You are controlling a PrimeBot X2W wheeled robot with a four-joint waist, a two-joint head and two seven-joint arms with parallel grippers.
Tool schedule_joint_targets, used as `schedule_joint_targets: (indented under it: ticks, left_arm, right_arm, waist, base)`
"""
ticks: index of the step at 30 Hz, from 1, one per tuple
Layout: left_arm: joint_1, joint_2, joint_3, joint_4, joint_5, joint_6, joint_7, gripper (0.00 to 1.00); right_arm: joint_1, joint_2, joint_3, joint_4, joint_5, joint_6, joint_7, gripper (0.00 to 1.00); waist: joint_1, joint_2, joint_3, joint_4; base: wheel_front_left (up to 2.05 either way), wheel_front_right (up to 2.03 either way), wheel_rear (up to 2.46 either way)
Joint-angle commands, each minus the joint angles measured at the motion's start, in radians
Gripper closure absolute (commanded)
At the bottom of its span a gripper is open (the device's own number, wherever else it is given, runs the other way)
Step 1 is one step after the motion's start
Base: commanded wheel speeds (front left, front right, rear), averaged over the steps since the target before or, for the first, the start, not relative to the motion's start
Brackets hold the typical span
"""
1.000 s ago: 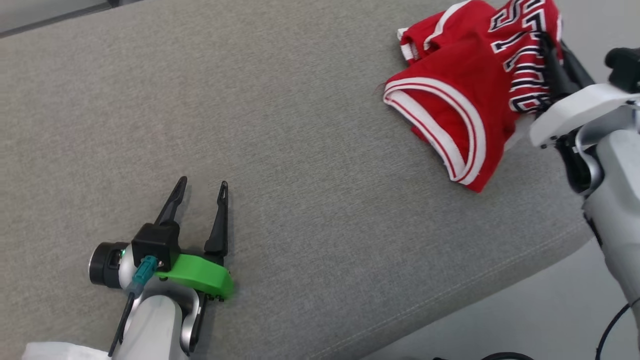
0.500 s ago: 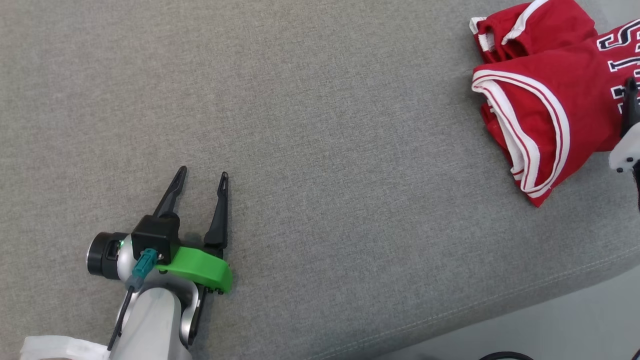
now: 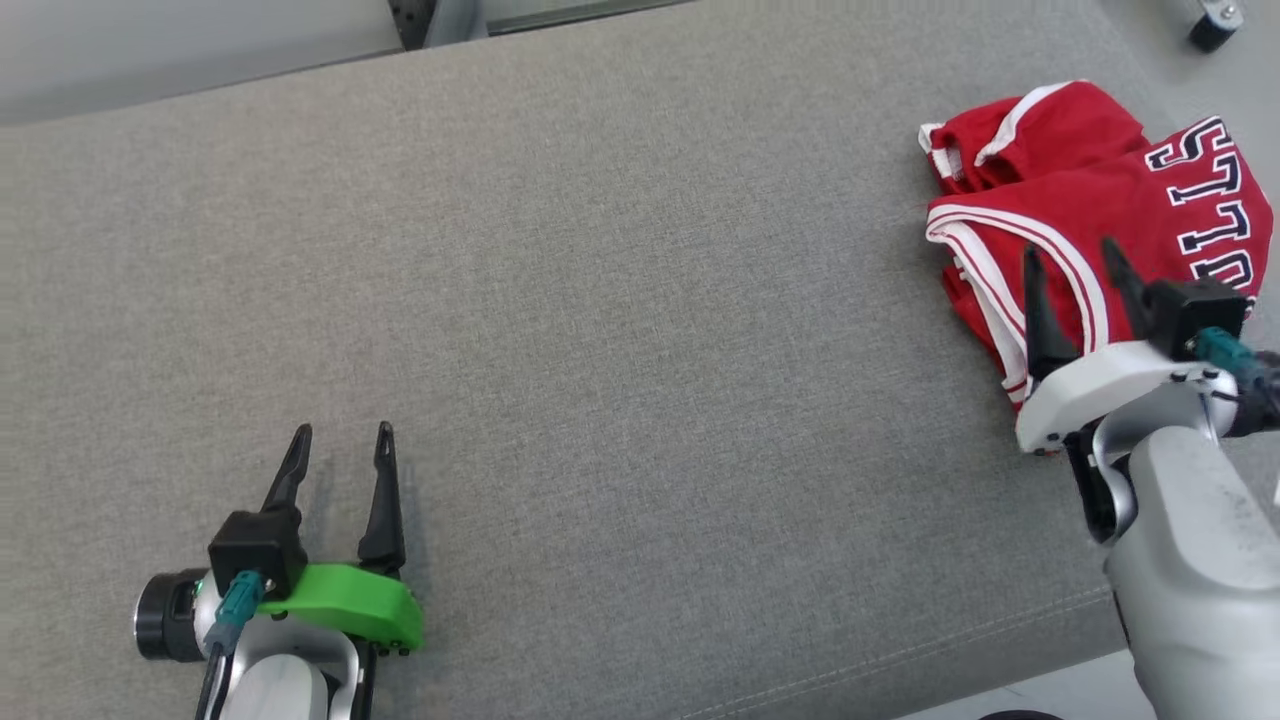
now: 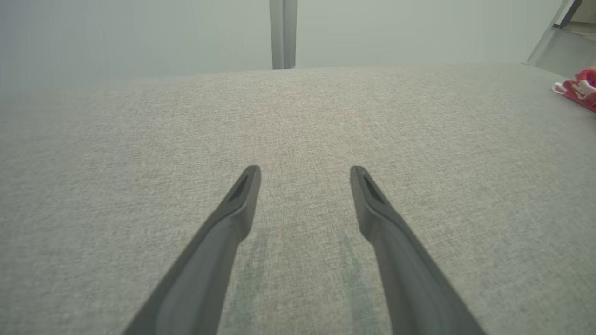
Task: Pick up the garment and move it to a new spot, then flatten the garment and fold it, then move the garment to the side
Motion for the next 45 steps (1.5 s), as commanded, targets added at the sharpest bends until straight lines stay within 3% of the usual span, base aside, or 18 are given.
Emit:
schedule_joint_targets:
  ticks: [1, 9, 18, 34, 45]
  left_arm:
    - [0.024, 0.002, 0.02, 0.003, -0.008, 0.012, 0.0, 0.0]
    - [0.082, 0.002, 0.081, 0.018, -0.027, 0.035, 0.0, 0.0]
    - [0.122, 0.001, 0.109, 0.018, -0.049, 0.045, 0.0, 0.0]
    - [0.152, 0.001, 0.115, 0.01, -0.065, 0.054, 0.0, 0.0]
    - [0.185, 0.002, 0.094, 0.014, -0.09, 0.029, 0.0, 0.0]
  right_arm:
    - [0.042, 0.009, 0.038, -0.035, 0.016, -0.002, -0.002, 0.0]
    - [0.161, 0.075, 0.157, -0.154, 0.066, -0.002, -0.002, 0.0]
    - [0.217, 0.081, 0.226, -0.18, 0.059, -0.002, -0.002, 0.0]
    - [0.323, 0.127, 0.109, -0.223, -0.078, -0.002, -0.002, 0.0]
    - [0.408, 0.138, 0.091, -0.259, -0.15, -0.002, -0.002, 0.0]
  waist:
    - [-0.0001, 0.0, -0.078, 0.032]
    - [-0.0001, 0.0, -0.158, 0.094]
    - [-0.0001, 0.0, -0.211, 0.147]
    - [-0.0001, 0.0, -0.253, 0.159]
    - [-0.0001, 0.0, -0.261, 0.141]
  base:
    - [0.0, 0.0, 0.0]
    - [0.0, 0.0, 0.0]
    - [0.0, 0.0, 0.0]
    - [0.0, 0.0, 0.0]
    - [0.0, 0.0, 0.0]
